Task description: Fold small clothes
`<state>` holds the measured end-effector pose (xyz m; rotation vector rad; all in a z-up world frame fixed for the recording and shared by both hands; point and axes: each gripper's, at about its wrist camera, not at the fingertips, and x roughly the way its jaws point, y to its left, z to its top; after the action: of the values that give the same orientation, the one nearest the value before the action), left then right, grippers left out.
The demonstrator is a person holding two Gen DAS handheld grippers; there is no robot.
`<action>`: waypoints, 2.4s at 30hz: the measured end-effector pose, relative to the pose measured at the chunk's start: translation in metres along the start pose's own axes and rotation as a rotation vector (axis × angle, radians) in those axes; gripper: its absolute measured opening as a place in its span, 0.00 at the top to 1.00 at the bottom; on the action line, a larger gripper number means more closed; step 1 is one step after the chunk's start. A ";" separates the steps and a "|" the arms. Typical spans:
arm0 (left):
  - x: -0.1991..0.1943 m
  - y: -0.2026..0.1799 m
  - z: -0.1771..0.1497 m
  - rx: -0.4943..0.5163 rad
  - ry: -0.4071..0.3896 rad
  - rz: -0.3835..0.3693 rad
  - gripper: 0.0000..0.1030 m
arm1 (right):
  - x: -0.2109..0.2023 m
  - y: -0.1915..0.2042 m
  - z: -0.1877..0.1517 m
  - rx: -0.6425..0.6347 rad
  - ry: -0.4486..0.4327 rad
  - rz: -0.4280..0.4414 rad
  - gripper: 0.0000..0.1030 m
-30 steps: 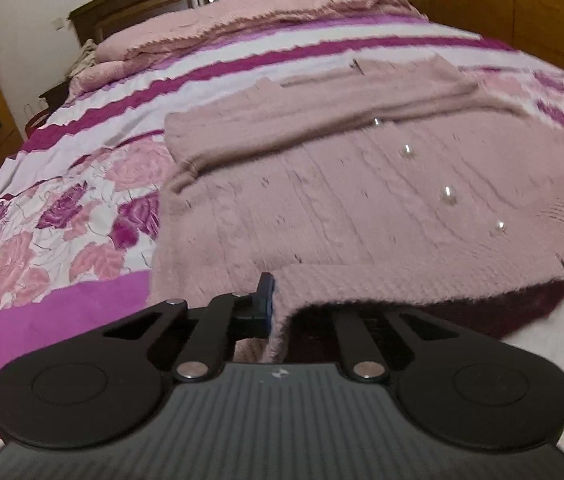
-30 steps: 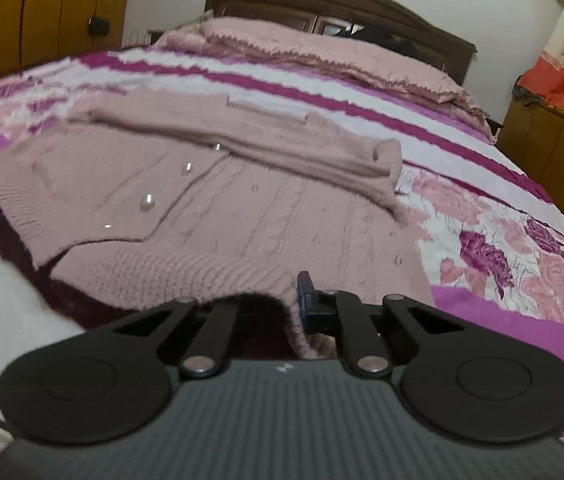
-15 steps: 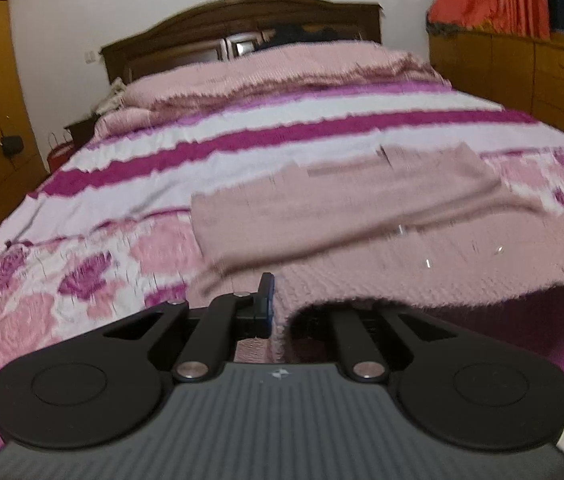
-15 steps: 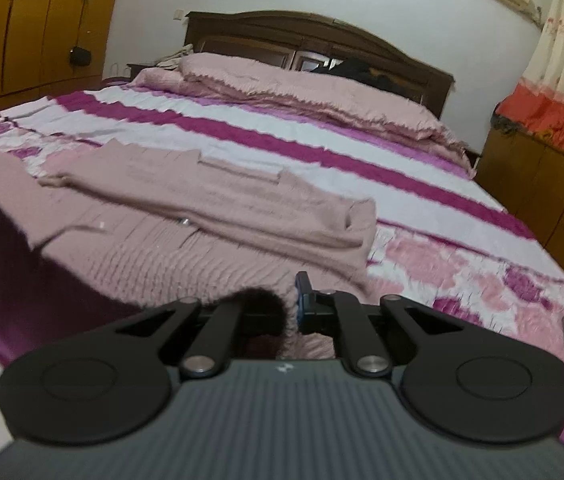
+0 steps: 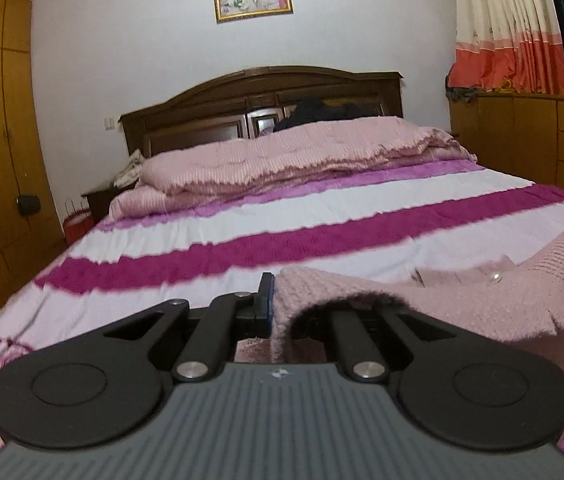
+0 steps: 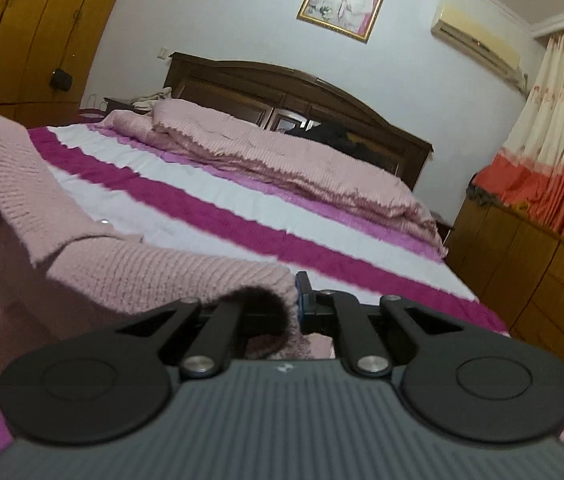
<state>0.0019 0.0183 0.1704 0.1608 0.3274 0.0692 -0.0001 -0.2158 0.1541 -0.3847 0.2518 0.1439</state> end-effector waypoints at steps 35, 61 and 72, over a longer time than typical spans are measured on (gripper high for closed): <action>0.223 0.020 -0.057 0.001 0.337 -0.023 0.57 | 0.180 0.011 -0.043 0.026 0.284 0.188 0.48; 0.143 0.008 -0.063 0.154 0.341 -0.188 0.38 | 0.130 0.014 -0.055 -0.098 0.250 0.313 0.46; 0.192 0.013 -0.069 0.085 0.297 -0.091 0.85 | 0.148 0.003 -0.051 -0.068 0.200 0.241 0.88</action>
<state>0.1607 0.0595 0.0480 0.2201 0.6343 -0.0112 0.1305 -0.2194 0.0670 -0.4363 0.4921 0.3524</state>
